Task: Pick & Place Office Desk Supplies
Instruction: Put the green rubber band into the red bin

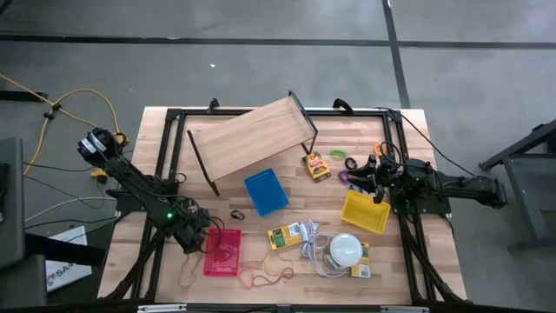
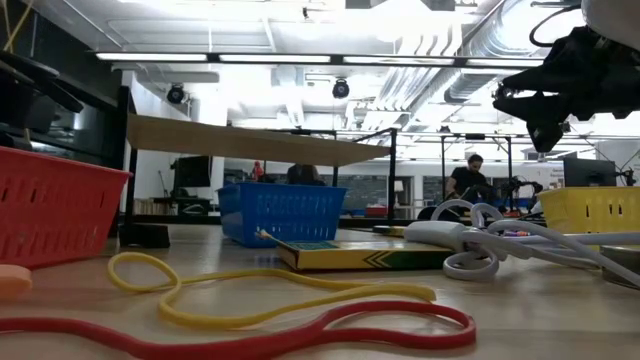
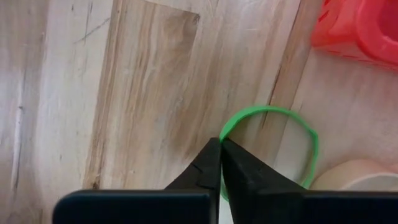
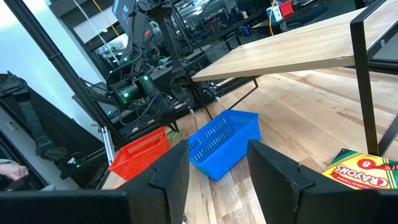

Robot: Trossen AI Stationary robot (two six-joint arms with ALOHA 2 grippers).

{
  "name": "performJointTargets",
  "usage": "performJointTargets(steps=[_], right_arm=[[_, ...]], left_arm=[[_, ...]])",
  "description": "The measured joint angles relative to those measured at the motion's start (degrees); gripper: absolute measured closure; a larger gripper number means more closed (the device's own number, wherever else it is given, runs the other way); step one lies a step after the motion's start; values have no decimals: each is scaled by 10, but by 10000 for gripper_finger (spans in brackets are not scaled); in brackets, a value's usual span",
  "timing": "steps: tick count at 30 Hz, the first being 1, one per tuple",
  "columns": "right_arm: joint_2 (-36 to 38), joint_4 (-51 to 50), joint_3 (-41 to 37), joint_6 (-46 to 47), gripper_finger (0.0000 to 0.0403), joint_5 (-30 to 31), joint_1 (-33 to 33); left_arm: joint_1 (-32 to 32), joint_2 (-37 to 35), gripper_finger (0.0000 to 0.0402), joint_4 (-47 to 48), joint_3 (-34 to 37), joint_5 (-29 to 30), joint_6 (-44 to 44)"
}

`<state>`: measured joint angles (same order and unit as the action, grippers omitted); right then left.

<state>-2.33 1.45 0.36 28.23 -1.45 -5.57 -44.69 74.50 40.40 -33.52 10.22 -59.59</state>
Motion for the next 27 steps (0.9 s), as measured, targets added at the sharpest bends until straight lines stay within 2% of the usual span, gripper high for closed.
performJointTargets(steps=[10,14,21,27], right_arm=[[0,0,0,0,253,0,0],[0,0,0,0,253,0,0],[0,0,0,0,253,0,0],[0,0,0,0,253,0,0]], left_arm=[[0,0,400,0,0,0,-2],[0,-17,400,-1,0,-18,-4],[0,-105,401,36,0,-21,-33],[-1,-206,401,78,0,2,-53]])
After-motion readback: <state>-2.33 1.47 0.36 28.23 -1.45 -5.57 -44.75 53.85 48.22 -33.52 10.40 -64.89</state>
